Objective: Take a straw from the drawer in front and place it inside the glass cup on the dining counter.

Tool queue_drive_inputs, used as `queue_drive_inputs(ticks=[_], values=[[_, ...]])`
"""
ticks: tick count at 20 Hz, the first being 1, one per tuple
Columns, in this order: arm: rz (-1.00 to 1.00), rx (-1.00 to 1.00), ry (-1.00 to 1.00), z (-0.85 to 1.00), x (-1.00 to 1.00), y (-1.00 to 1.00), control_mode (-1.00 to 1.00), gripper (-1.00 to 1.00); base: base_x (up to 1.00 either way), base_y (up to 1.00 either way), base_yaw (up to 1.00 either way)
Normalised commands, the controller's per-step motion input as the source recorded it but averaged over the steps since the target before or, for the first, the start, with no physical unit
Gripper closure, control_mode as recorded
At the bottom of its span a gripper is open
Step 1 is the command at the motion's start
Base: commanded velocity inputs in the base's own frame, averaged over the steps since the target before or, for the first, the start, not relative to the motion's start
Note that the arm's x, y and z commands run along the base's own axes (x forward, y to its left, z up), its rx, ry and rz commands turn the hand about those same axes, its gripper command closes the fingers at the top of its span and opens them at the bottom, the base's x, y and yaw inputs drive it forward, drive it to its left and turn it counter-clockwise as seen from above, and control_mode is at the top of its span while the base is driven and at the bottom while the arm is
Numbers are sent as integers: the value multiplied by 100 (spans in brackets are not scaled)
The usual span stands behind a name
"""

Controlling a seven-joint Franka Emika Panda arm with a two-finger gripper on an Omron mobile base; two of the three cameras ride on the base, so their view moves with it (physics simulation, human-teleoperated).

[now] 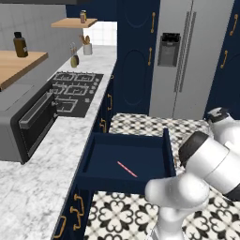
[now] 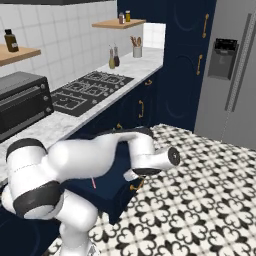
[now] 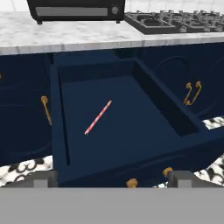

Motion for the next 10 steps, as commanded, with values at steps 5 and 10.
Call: queue_drive_inputs(ticks=[5,10], values=[[-9,-48,9,90,0,87,-100,-100,0,0,0],[-6,-51,27,51,1,100,-100,-100,0,0,0]])
